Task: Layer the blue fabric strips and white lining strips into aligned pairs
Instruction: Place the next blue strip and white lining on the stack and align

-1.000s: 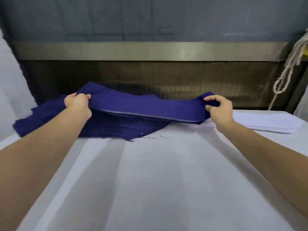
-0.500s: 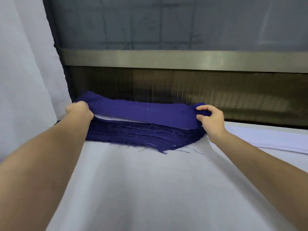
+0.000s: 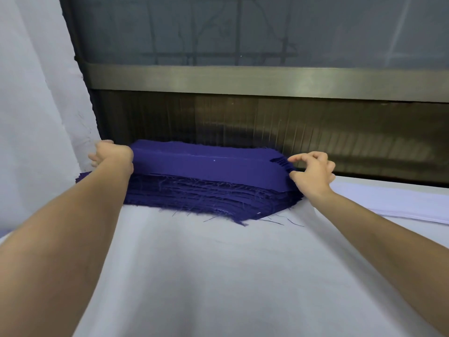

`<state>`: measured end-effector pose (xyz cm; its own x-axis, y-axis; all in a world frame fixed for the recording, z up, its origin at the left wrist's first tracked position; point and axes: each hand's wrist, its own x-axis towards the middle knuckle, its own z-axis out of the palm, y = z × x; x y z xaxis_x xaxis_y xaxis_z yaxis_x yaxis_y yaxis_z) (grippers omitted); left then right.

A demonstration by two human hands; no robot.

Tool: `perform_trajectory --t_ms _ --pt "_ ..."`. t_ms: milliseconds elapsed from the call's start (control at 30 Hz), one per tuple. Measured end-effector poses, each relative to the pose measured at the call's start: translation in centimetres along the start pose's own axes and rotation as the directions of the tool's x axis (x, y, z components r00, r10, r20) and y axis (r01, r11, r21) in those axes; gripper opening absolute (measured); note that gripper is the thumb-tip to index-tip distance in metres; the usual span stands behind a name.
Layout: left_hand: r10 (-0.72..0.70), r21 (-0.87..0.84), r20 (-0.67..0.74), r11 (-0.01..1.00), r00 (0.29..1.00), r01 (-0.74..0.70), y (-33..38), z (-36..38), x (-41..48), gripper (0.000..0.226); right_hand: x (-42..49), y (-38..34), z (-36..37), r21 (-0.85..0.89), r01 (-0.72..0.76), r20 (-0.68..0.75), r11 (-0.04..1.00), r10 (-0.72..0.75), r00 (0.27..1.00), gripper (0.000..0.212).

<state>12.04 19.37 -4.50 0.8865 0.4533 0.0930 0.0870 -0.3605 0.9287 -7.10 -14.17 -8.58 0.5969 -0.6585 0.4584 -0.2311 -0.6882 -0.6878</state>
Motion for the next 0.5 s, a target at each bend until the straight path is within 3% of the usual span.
perform_trajectory --t_ms 67,133,167,233,300,367,500 --pt "0.042 0.111 -0.077 0.993 0.996 -0.033 0.4 0.6 -0.5 0.041 0.5 -0.3 0.1 -0.05 0.065 0.019 0.997 -0.064 0.998 0.035" --pt "0.205 0.339 -0.031 0.923 0.978 -0.182 0.9 1.0 -1.1 0.04 1.1 -0.6 0.4 -0.119 0.145 0.079 0.982 -0.136 0.987 0.037" --pt "0.304 0.461 0.034 0.841 0.952 -0.284 1.0 1.1 -1.4 0.039 1.6 -0.7 0.6 -0.175 0.185 0.122 0.967 -0.165 0.979 0.039" --pt "0.48 0.659 0.229 0.564 0.847 -0.497 1.1 1.1 -2.2 0.041 2.5 -1.0 0.9 -0.295 0.27 0.213 0.917 -0.212 0.954 0.041" --pt "0.562 0.723 0.361 0.335 0.745 -0.604 1.4 1.5 -3.1 0.041 3.5 -1.4 1.1 -0.378 0.352 0.301 0.856 -0.246 0.921 0.04" --pt "0.528 0.73 0.422 0.284 0.737 -0.622 2.0 2.3 -4.0 0.039 4.5 -1.8 1.3 -0.427 0.426 0.367 0.798 -0.277 0.888 0.039" --pt "0.458 0.692 0.501 0.298 0.735 -0.657 3.0 4.4 -5.9 0.04 6.2 -2.7 1.5 -0.499 0.587 0.478 0.638 -0.362 0.8 0.033"
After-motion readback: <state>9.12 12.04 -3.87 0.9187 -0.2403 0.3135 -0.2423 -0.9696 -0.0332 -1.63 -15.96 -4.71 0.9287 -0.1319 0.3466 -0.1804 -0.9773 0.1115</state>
